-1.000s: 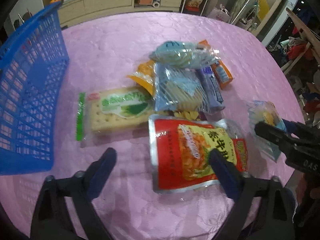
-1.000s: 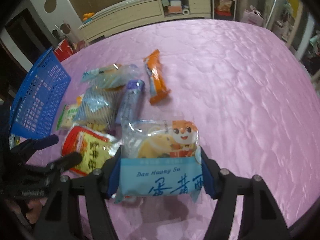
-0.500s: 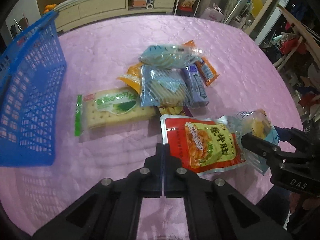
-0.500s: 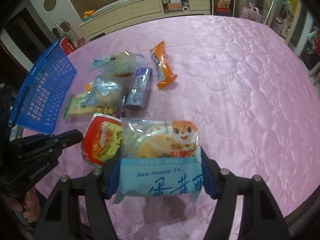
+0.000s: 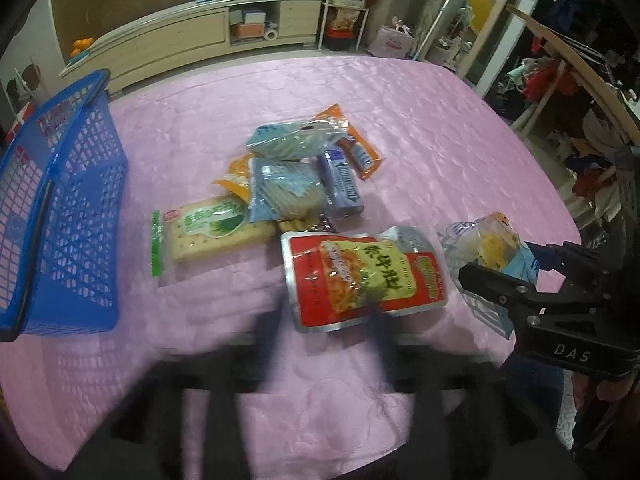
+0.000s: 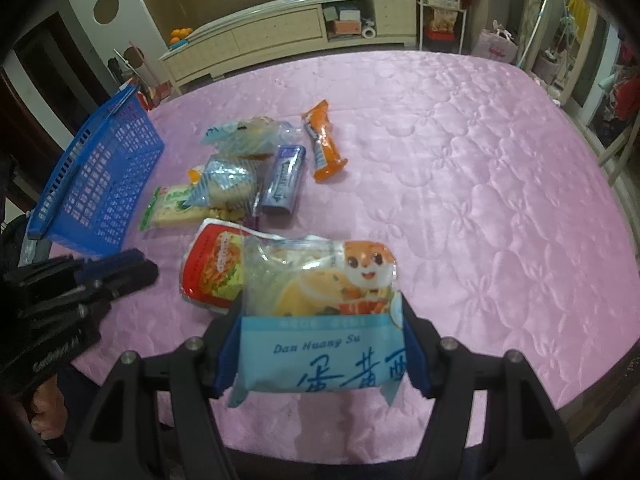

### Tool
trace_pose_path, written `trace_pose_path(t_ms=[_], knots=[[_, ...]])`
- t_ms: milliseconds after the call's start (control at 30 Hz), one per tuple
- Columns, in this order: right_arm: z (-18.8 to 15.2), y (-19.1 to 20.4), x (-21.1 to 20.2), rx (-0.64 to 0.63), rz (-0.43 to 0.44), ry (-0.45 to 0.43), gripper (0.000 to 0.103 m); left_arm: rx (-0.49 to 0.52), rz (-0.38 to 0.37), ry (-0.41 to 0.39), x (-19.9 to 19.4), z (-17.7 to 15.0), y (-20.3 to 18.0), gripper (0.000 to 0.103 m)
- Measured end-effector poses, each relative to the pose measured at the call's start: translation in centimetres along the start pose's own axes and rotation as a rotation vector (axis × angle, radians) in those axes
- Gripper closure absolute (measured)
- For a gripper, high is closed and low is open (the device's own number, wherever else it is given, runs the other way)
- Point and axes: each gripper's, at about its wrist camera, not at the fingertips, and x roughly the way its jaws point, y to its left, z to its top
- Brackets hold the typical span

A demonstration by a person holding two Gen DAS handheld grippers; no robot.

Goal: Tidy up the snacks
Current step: 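Lower the left gripper onto the red beef-tripe pouch while the right gripper holds the bag, then close the left gripper on the red pouch and lift it while right holds bag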

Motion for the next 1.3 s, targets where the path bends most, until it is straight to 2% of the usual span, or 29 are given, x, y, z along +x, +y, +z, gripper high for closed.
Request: trace_pose_path(t_ms=[100,200,433,633,700,833,1000,1100,1167,1300], knots=[[-0.3,-1.0,-0.2,0.015,-0.018,0.004,0.032,0.07,0.014,-0.005,0.4,0.3,-1.0,0.044],[-0.6,-1.8,-0.3,0.017,-0.037,0.009,0.032,0.141,-0.006,0.028,1.6,0.6,-2.0,0.043],[-0.7,-2.6,0.3,-0.007,-0.044,0.048,0.032,0.43,-0.061,0.077,4.1,1.0,-4.9,0.043],[-0.1,-2.8,1.5,-0.01,-0.044,0.065,0.032,0.57,-0.117,0.158,7.0,1.8,-5.8,0.043],[0.2,-3.1,2.0,-0.004,-0.042,0.066,0.032,0.614,-0.112,0.153,7.8,2.1,-6.0,0.043],[0.5,-3.5,2.9,0.009,-0.037,0.081,0.032,0.643,-0.16,0.155,8.6,3.4,-6.4,0.042],[0.7,-4.3,2.9,0.031,-0.038,0.075,0.032,0.683,-0.164,0.162,9.3,4.1,-7.0,0.04],[0.7,-4.9,2.5,0.045,-0.039,0.067,0.032,0.701,-0.171,0.173,8.8,3.5,-7.2,0.039],[0.7,-5.3,2.2,0.051,-0.043,0.063,0.032,0.749,-0.181,0.176,8.4,2.5,-7.8,0.039],[0.5,-5.8,2.1,0.07,-0.047,0.06,0.032,0.822,-0.095,0.157,8.8,1.4,-9.2,0.039]])
